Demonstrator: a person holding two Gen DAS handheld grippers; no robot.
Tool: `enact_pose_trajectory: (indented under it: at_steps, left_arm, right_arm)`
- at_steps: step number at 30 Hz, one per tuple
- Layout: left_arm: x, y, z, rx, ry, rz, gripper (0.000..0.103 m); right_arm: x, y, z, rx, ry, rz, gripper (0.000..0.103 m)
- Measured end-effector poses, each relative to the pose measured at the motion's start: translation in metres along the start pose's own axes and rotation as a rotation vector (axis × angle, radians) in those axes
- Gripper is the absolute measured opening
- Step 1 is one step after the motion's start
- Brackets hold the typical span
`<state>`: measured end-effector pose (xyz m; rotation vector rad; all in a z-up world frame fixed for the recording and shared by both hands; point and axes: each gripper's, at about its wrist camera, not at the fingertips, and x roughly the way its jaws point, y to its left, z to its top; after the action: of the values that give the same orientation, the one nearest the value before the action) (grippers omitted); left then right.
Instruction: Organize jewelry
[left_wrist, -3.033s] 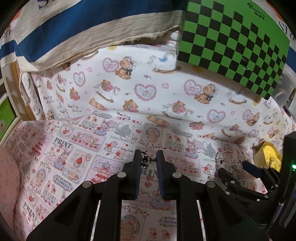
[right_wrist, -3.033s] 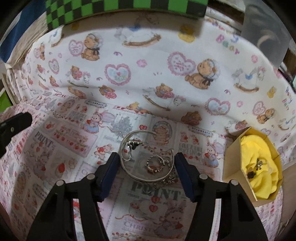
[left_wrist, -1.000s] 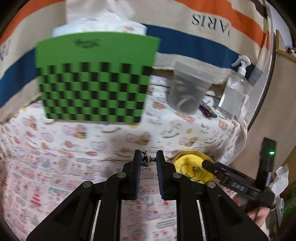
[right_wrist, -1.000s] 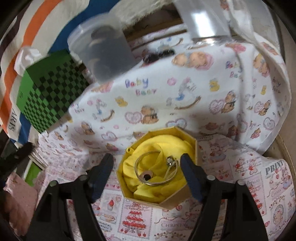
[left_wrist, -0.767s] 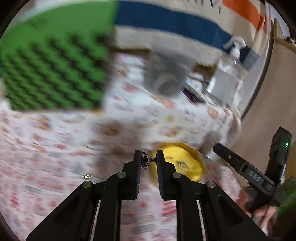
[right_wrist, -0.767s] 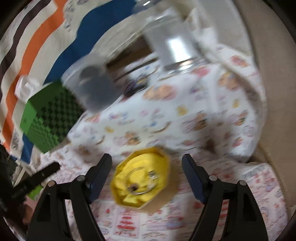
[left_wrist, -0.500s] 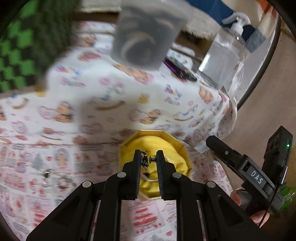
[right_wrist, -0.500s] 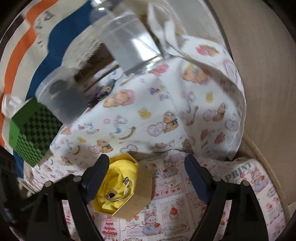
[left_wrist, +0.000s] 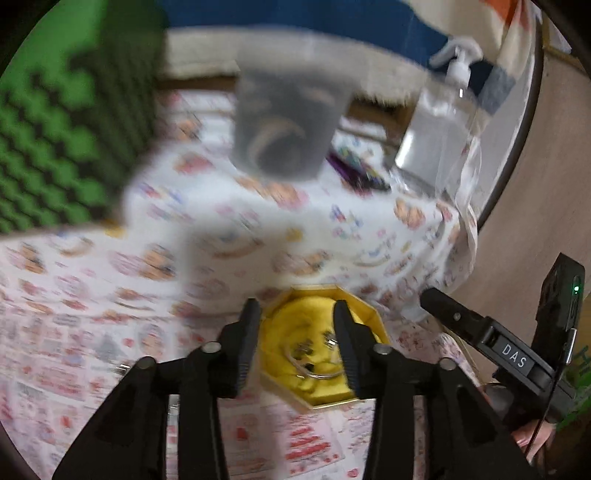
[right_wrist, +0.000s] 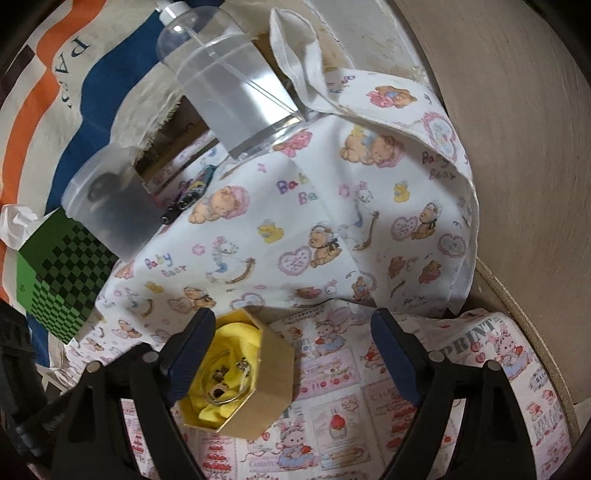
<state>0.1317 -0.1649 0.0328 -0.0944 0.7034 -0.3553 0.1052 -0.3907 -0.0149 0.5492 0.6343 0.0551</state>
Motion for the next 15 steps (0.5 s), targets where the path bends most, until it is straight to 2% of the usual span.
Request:
enact_pose_trajectory:
  at_steps: [2, 4, 8, 10, 15]
  left_arm:
    - [-0.018, 0.005, 0.001, 0.03, -0.055, 0.044, 0.052]
    - [-0.034, 0.01, 0.0, 0.065, -0.105, 0.089, 0.065]
    - [-0.056, 0.022, -0.008, 0.124, -0.141, 0.141, 0.073]
    - [-0.067, 0.028, -0.015, 0.144, -0.169, 0.17, 0.08]
    - [-0.084, 0.046, -0.035, 0.095, -0.257, 0.211, 0.087]
  right_arm:
    - [-0.003, 0.003, 0.0, -0.005, -0.006, 0.008, 0.087]
    - [-0.006, 0.007, -0.002, -0.012, -0.009, 0.016, 0.087]
    - [-0.014, 0.014, -0.004, -0.019, -0.034, 0.006, 0.087]
    - [-0.016, 0.017, -0.005, -0.028, -0.034, 0.018, 0.088]
    - [-0.021, 0.03, -0.011, -0.079, -0.047, 0.022, 0.091]
